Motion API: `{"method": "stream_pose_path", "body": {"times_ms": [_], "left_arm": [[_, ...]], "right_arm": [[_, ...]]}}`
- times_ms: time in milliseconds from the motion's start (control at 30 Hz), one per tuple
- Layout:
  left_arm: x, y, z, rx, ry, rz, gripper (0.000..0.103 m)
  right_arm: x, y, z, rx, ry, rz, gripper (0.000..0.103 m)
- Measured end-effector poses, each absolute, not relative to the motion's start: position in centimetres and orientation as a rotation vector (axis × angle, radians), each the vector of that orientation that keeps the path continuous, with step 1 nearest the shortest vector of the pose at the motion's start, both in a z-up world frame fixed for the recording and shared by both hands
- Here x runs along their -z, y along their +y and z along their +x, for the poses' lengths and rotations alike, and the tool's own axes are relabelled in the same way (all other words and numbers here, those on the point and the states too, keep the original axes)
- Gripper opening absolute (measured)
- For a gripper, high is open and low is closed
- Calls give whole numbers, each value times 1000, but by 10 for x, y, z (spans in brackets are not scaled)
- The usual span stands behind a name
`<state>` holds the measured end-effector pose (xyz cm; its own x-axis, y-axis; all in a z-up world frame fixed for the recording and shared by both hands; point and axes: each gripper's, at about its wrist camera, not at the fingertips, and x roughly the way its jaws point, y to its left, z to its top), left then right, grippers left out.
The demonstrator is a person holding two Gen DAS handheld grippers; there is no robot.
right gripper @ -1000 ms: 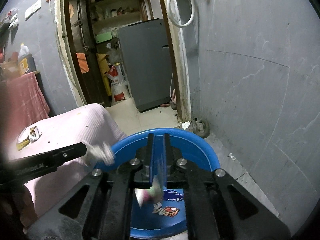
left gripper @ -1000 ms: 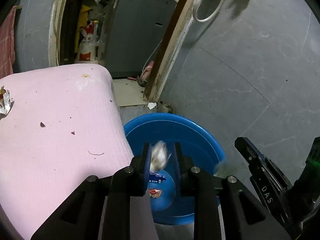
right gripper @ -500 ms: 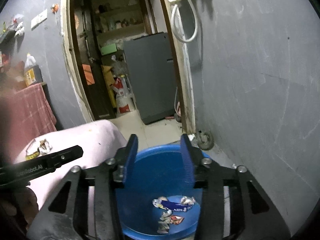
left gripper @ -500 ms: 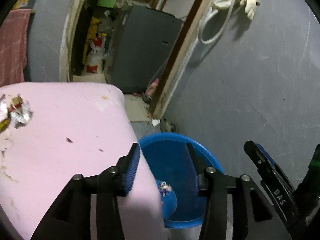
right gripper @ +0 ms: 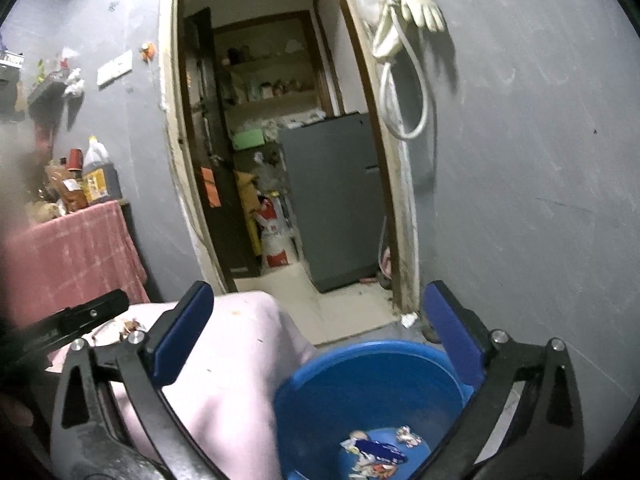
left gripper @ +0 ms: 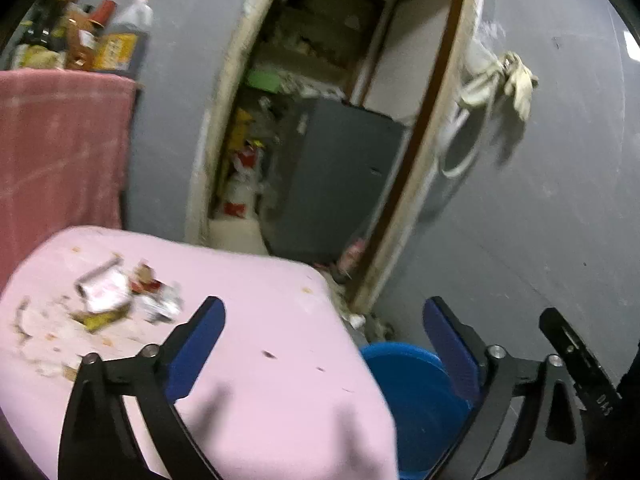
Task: Collect trash
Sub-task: 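Move both tools back over the remaining trash on the cushion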
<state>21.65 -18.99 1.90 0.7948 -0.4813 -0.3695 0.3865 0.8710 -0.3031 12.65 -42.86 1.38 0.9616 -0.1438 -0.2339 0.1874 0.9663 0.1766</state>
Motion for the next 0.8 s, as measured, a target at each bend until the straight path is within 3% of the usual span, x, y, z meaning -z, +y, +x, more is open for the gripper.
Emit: {"method": "stream_pose_path", "body": {"times_ms": [800], "left_arm": [[-40, -56, 180, 181, 241, -167, 101]], "right_arm": [[-47, -304, 147, -48, 69, 105, 103]]}}
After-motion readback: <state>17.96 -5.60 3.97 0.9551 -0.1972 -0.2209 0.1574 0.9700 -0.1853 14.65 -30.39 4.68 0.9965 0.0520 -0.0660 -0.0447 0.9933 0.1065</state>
